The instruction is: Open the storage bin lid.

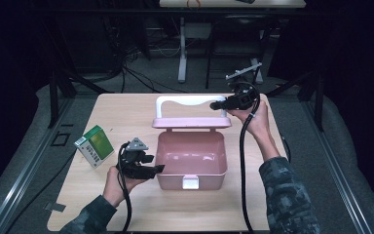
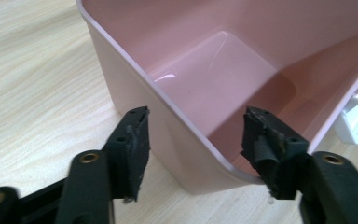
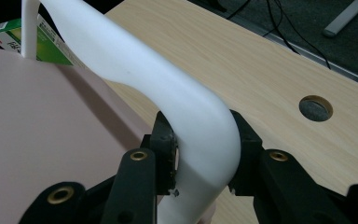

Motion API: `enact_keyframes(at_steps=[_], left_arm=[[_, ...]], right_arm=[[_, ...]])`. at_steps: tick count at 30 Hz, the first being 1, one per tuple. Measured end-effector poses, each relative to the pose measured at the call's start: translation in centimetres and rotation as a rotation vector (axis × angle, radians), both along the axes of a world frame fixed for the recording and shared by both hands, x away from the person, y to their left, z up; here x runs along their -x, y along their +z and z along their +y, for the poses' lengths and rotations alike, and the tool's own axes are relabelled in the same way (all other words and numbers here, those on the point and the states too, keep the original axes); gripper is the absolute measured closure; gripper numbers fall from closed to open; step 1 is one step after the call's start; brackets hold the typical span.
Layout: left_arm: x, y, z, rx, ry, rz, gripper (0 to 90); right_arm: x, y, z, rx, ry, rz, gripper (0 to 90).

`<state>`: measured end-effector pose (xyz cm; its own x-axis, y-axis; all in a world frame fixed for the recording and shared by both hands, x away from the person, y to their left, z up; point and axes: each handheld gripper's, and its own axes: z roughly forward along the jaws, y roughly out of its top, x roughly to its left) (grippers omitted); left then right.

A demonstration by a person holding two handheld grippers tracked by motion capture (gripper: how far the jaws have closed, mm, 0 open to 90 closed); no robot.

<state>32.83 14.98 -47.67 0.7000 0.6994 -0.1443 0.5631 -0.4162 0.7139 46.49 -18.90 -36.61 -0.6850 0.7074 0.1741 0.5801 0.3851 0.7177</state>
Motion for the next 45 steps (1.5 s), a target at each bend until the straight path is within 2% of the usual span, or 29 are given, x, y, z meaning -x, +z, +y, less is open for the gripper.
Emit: enact_keyframes(at_steps=[8, 10, 13, 17, 23, 27, 30, 32, 33, 35, 39, 43, 45], left_arm=[[-0.4, 1.6, 0.9, -0.024, -0.001, -0.019, 25.0], [-0.6, 1.9, 1.0, -0.019, 0.006, -0.020, 20.3], [-1.3, 2.5, 0.8, -0.024, -0.006, -0.014, 15.8], [-2.2, 3.9, 0.3, -0.045, -0.015, -0.029, 8.3], [-3.3, 6.5, -0.4, -0.058, -0.032, -0.094, 2.6], [-3.9, 8.1, -0.8, -0.057, -0.041, -0.134, 2.4], [-4.2, 9.1, -1.1, -0.059, -0.052, -0.164, 7.2], [-4.3, 9.6, -1.3, -0.058, -0.057, -0.185, 16.8], [-4.3, 9.8, -1.4, -0.066, -0.059, -0.195, 17.1], [-4.2, 10.1, -1.7, -0.082, -0.067, -0.224, 27.5], [-4.2, 10.4, -2.1, -0.089, -0.069, -0.256, 35.2], [-4.2, 10.6, -2.1, -0.085, -0.068, -0.268, 43.6], [-4.2, 10.6, -2.2, -0.099, -0.061, -0.280, 45.9]], right_arm=[[0.1, 0.0, 0.0, 0.001, -0.003, -0.002, 68.2], [0.1, 0.0, 0.0, 0.002, -0.004, 0.000, 68.2], [0.1, 0.0, 0.1, 0.002, -0.006, -0.001, 68.2], [0.1, 0.1, 0.1, 0.010, -0.009, 0.003, 68.2], [0.1, 0.1, 0.1, 0.008, -0.010, 0.004, 68.2], [0.0, 0.1, 0.1, 0.010, -0.008, 0.006, 68.3], [0.0, 0.1, 0.2, 0.011, -0.009, 0.008, 68.2], [0.0, 0.1, 0.2, 0.012, -0.009, 0.008, 68.2], [0.0, 0.1, 0.2, 0.011, -0.009, 0.009, 68.2], [0.0, 0.1, 0.2, 0.012, -0.012, 0.010, 68.2], [-0.1, 0.1, 0.2, 0.013, -0.011, 0.008, 68.2], [0.0, 0.1, 0.2, 0.016, -0.013, 0.012, 68.1], [-0.1, 0.1, 0.2, 0.015, -0.014, 0.014, 68.0]])
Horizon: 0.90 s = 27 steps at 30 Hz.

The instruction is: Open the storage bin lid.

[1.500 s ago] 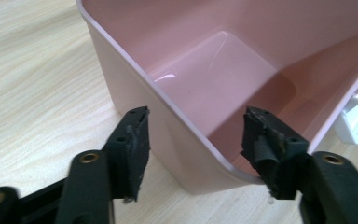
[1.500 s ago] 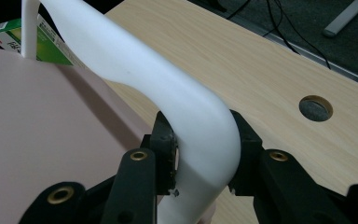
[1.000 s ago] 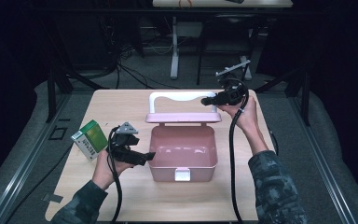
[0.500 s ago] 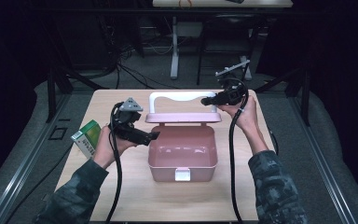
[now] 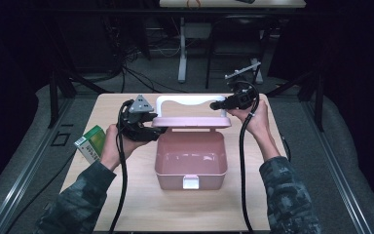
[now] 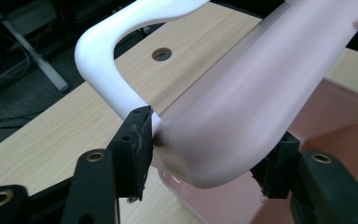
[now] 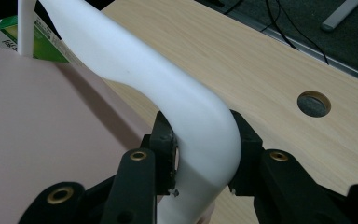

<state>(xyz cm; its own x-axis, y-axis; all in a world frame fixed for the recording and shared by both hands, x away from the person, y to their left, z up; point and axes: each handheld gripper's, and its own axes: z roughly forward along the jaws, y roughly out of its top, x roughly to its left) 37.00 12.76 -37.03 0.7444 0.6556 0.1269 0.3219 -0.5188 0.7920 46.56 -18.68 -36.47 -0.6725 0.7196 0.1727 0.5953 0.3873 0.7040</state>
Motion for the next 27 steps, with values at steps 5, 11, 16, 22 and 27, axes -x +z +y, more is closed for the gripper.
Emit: enact_keyframes(at_steps=[5, 11, 16, 22, 27], left_arm=[[0.0, 0.0, -0.1, -0.016, 0.014, -0.019, 53.6], [0.1, 0.2, -0.3, -0.028, 0.040, -0.053, 57.8], [0.3, 0.3, -0.3, -0.046, 0.055, -0.062, 60.9], [0.3, 0.3, -0.3, -0.048, 0.073, -0.059, 63.4], [0.3, 0.3, -0.3, -0.053, 0.077, -0.065, 64.4]], right_arm=[[-0.1, 0.0, 0.0, 0.002, -0.002, 0.002, 67.9], [-0.2, 0.0, 0.1, 0.004, -0.007, -0.001, 67.7], [-0.2, 0.0, 0.0, 0.006, -0.005, 0.000, 67.0], [0.0, 0.1, -0.2, 0.012, -0.017, -0.012, 61.3], [0.4, 0.5, -1.1, 0.013, -0.039, -0.019, 55.8]])
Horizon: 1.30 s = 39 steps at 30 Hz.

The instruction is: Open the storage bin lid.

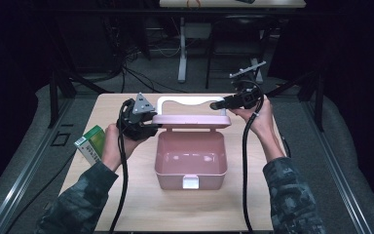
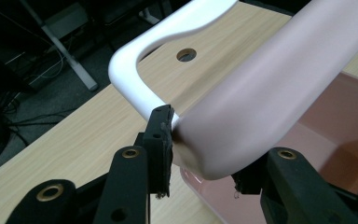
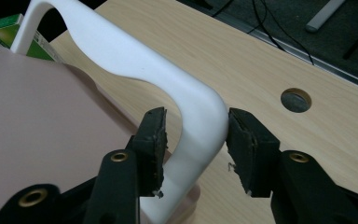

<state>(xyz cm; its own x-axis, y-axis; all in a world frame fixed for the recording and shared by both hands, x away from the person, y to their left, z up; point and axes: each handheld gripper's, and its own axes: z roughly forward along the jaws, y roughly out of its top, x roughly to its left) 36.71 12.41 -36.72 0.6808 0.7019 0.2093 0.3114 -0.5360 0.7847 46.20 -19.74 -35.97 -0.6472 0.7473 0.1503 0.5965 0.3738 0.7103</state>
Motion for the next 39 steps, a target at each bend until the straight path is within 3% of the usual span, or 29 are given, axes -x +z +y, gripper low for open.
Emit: enact_keyframes(at_steps=[12, 19, 29, 39], left_arm=[[-0.2, 0.1, 0.2, -0.021, 0.001, 0.007, 68.3], [-0.3, 0.2, 0.2, -0.018, 0.006, 0.013, 69.2], [-0.6, 0.4, 0.2, -0.027, 0.011, 0.023, 70.0], [-0.7, 0.5, 0.1, -0.033, 0.020, 0.035, 70.6]], right_arm=[[2.0, 1.2, -3.1, 0.006, -0.063, -0.032, 39.1], [4.0, 0.5, -4.8, 0.041, -0.090, -0.031, 30.4], [7.3, -2.5, -5.2, 0.077, -0.071, 0.007, 23.7], [10.3, -7.2, -2.6, 0.050, 0.010, 0.061, 22.4]])
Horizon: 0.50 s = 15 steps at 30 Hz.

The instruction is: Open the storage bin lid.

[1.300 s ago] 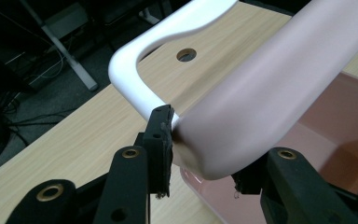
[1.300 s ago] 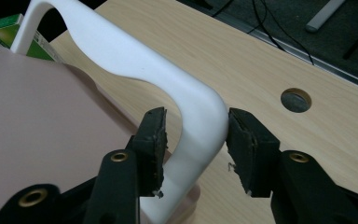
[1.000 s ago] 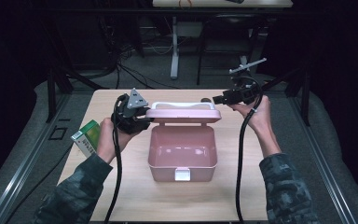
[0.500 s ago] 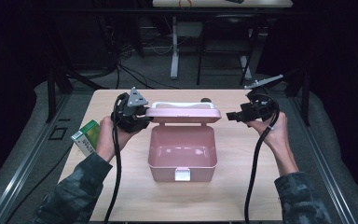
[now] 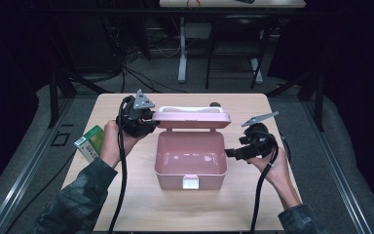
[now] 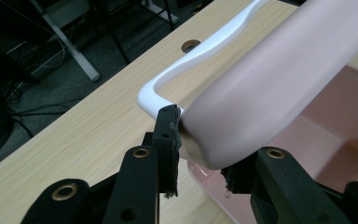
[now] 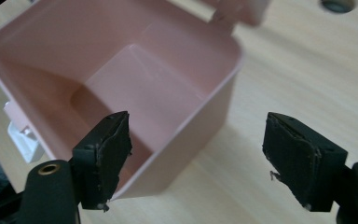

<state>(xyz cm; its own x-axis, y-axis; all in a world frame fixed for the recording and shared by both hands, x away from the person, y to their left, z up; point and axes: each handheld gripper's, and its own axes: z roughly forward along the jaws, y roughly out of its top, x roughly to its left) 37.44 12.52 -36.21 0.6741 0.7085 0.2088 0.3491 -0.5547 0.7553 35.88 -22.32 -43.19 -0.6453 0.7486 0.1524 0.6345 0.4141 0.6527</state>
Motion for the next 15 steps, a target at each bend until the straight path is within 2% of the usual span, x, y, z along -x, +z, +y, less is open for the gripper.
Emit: enact_keyframes(at_steps=[6, 9, 11, 15], left_arm=[[-0.1, 0.0, 0.0, 0.002, 0.007, 0.005, 71.0], [-0.2, 0.1, 0.0, 0.000, 0.006, 0.011, 71.1], [-0.3, 0.1, 0.0, 0.001, 0.008, 0.009, 71.2], [-0.5, 0.2, 0.0, 0.004, 0.009, 0.014, 71.8]], right_arm=[[1.1, -3.1, 2.0, 0.007, 0.025, 0.033, 28.0], [1.2, -4.0, 2.7, 0.030, 0.021, 0.035, 35.2], [1.2, -4.2, 2.9, 0.028, 0.021, 0.034, 39.3], [1.2, -4.9, 3.3, 0.056, 0.015, 0.036, 44.4]])
